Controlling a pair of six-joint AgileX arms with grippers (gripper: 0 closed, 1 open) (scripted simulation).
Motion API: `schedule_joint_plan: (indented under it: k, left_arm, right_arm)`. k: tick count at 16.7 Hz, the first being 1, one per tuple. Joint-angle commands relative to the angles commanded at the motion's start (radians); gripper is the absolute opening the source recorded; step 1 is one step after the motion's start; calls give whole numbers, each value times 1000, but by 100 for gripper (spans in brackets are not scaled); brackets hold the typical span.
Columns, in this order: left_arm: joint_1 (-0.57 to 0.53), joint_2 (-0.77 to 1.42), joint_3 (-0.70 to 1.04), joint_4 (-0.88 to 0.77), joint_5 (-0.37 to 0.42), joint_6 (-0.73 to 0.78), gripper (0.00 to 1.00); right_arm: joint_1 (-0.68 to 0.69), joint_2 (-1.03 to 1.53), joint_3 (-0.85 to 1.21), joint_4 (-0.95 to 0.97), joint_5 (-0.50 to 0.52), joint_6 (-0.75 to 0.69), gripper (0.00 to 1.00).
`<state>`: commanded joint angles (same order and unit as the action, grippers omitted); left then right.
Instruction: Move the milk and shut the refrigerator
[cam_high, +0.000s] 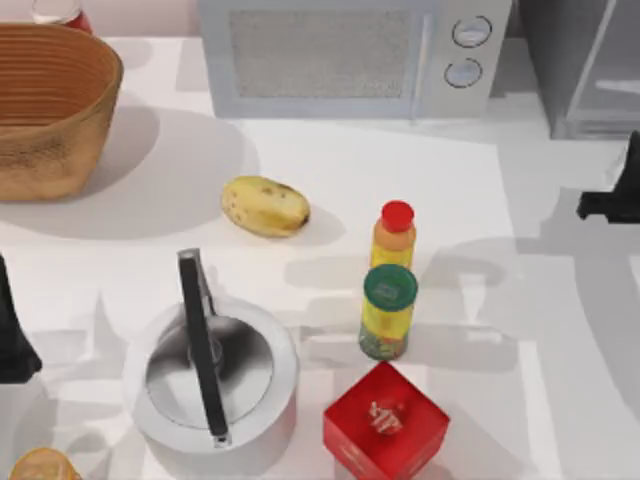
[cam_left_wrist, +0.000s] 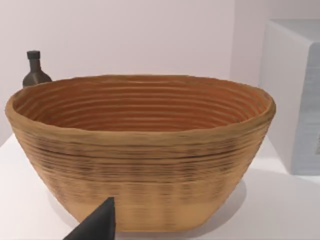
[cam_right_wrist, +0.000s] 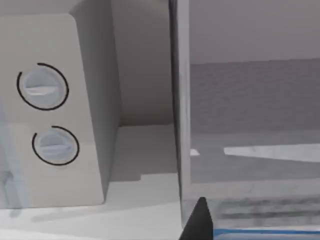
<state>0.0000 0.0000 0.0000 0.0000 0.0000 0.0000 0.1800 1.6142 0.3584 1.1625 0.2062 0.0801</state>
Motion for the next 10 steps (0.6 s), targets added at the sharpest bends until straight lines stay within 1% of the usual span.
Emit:
schedule_joint_plan:
  k: [2, 4, 10]
  left_arm:
    - [0, 0, 0, 0, 0, 0, 100]
    - [0, 0, 0, 0, 0, 0, 100]
    - [0, 0, 0, 0, 0, 0, 100]
  right_arm:
    - [-97, -53, 14, -22, -98, -28, 0]
    - [-152, -96, 27, -42, -153, -55, 0]
    - [-163, -104, 31, -48, -165, -62, 0]
